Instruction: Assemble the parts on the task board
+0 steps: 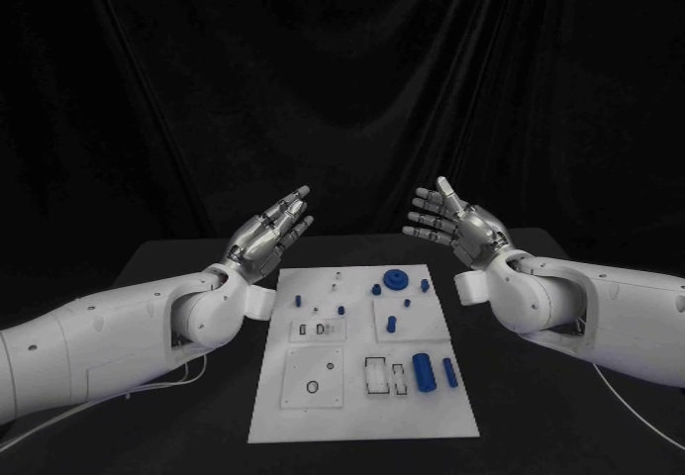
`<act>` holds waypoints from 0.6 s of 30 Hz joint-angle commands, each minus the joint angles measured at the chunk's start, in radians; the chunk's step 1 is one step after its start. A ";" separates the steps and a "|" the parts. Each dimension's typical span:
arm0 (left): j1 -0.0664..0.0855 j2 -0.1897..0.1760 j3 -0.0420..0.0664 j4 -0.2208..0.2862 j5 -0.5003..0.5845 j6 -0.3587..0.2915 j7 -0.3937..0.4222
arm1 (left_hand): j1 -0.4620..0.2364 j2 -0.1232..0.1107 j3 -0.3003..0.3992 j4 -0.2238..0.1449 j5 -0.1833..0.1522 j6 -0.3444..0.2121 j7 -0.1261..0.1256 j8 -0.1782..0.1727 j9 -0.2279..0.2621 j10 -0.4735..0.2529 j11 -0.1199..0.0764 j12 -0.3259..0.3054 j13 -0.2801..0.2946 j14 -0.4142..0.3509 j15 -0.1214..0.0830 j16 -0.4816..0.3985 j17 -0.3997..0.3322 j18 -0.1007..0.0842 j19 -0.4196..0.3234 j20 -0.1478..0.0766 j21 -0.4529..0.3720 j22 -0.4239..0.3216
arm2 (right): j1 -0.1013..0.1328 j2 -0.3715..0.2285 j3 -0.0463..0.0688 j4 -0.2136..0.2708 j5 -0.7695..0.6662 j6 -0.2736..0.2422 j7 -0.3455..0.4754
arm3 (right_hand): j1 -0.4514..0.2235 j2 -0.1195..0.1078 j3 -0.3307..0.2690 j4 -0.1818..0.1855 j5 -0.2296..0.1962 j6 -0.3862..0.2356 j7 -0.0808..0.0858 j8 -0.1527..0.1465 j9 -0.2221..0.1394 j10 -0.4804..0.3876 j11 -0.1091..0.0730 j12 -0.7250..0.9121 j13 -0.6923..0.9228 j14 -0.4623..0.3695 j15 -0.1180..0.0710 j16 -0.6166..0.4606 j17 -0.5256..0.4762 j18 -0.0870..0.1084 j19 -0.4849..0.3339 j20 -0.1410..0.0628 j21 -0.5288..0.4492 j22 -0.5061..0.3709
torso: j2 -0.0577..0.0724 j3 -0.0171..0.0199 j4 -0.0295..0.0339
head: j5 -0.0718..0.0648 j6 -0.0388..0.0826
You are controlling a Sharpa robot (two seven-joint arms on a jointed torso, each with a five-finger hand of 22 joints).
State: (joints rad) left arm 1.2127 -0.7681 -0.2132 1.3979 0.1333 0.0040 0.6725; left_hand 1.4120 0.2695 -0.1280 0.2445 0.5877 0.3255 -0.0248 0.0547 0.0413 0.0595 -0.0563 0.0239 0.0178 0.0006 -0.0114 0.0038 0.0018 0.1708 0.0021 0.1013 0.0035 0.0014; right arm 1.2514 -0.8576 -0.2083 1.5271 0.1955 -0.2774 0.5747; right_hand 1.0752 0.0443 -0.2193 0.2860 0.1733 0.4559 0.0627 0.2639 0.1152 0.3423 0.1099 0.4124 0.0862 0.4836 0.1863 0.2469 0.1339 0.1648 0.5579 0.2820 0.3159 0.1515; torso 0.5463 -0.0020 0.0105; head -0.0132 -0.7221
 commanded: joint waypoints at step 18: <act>0.008 -0.140 0.002 0.094 -0.124 0.076 0.154 | 0.088 -0.043 0.096 -0.027 0.096 0.087 0.056 0.009 0.005 0.033 0.054 0.059 0.009 0.015 0.072 0.022 0.009 0.009 0.025 0.086 0.015 0.011 | 0.181 0.043 0.001 -0.090 -0.375 0.055 -0.222 | 0.483 0.040 0.010 -0.135 0.178 0.248 0.004 0.027 -0.023 0.482 -0.003 -0.068 -0.022 0.796 -0.151 -0.041 0.024 0.020 0.645 -0.149 0.184 0.007 | 0.024 -0.0073 0.0000 | 0.025 -0.127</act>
State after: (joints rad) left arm 1.2159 -0.9064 -0.2129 1.4819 0.0425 0.0745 0.6757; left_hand 1.4909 0.2281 -0.0380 0.2164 0.6787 0.4127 0.0270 0.0670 0.0457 0.0927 -0.0068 0.0764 0.0265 0.0165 0.0557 0.0209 0.0096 0.1705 0.0242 0.1807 0.0149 0.0121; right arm 1.4182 -0.8183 -0.2080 1.4459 0.0237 -0.2318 0.4866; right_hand 1.5467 0.0828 -0.2086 0.1553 0.3479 0.6932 0.0634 0.2939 0.0935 0.8143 0.1084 0.3485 0.0652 1.2563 0.0412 0.1992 0.1525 0.1799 1.1845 0.1403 0.4885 0.1536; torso 0.5600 -0.0062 0.0082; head 0.0131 -0.8353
